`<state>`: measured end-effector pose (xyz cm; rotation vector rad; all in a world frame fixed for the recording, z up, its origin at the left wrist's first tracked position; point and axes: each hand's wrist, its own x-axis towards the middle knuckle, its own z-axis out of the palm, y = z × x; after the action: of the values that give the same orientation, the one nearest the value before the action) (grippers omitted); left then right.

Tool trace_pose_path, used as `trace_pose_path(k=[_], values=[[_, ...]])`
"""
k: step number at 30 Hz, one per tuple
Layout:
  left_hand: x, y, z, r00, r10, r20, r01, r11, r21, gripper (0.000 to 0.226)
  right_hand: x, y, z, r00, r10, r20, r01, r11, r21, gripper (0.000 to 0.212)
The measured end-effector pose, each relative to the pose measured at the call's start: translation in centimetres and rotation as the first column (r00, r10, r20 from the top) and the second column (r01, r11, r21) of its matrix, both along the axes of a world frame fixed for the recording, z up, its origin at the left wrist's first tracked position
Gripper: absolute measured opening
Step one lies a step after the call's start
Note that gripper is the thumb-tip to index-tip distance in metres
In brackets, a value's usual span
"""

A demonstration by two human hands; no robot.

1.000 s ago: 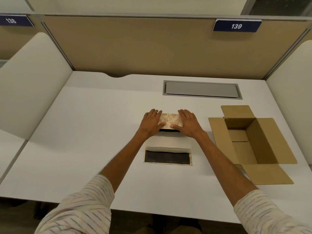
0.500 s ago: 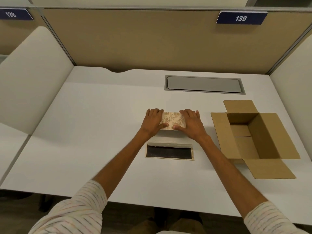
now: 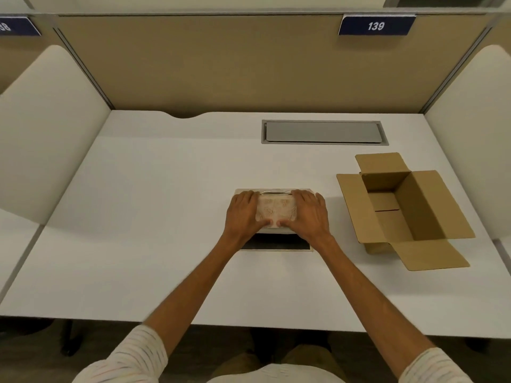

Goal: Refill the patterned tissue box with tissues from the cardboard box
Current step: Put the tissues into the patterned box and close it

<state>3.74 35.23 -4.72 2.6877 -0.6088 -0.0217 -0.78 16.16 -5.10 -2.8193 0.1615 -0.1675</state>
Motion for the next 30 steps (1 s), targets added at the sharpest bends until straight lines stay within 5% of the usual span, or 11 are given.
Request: trace_pose_path(k=[15, 30], values=[[-4.2, 1.1, -2.6, 0.997, 0.037, -0.073, -0.029, 0.994, 0.104, 0.11, -4.4, 2.0, -2.4, 0.996, -0.023, -0.088, 0.019, 0.999, -0.05, 0.107], [-4.8, 1.3, -2.9, 0.997, 0.041, -0.071, -0.036, 0.996, 0.08, 0.109, -5.1, 2.2, -2.8, 0.996, -0.023, -0.09, 0.02, 0.999, -0.036, 0.11]])
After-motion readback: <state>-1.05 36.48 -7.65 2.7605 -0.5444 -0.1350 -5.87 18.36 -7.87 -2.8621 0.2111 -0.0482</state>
